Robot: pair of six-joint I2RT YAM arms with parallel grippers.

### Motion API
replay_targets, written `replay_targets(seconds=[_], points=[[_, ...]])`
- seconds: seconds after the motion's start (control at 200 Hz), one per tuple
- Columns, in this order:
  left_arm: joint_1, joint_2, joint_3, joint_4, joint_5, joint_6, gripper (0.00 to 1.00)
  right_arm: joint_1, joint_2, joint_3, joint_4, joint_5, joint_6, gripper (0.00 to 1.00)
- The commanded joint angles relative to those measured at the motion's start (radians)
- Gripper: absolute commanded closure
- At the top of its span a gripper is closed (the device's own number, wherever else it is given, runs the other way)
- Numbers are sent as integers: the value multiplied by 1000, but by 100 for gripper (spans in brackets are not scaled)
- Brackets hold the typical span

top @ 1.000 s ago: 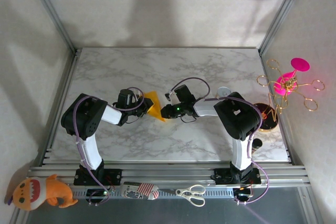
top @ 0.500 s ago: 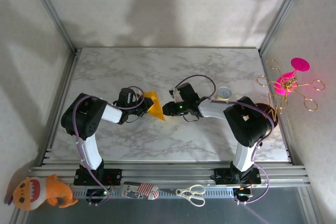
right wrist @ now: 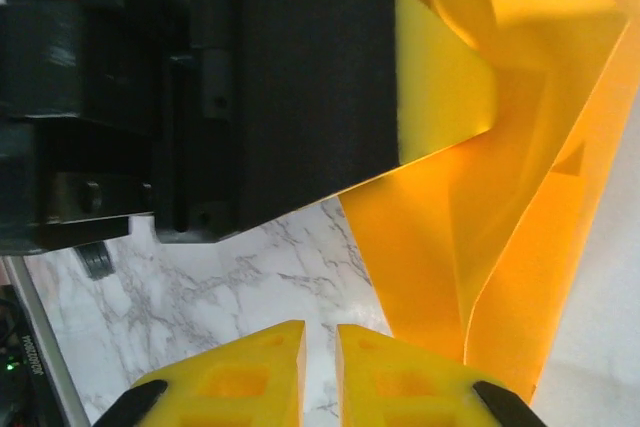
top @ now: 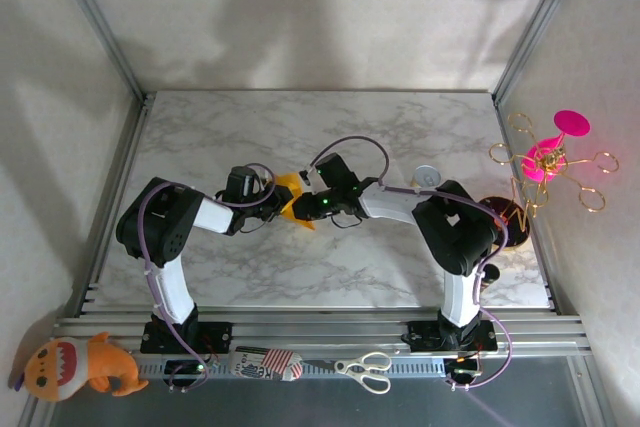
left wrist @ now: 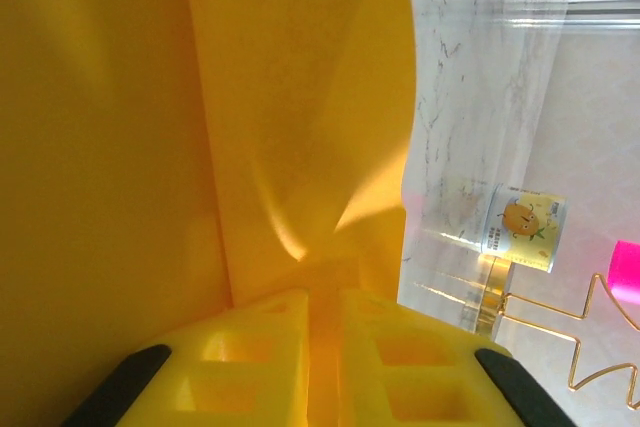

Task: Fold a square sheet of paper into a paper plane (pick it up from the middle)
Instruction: Fourth fold the wing at the center of the table.

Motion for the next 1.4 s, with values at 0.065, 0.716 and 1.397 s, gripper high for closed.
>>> replay_targets(seconds=[0.065,0.716,1.397], points=[[-4,53,-23,-191,-104,39,85,-5,39,24,-42,15,-12,83],[-4,68,-31,-169,-98,21,85,-22,66,1,-59,28,17,83],[-4,67,-33,-170,-99,18,85,-23,101,10,-76,24,19,83]])
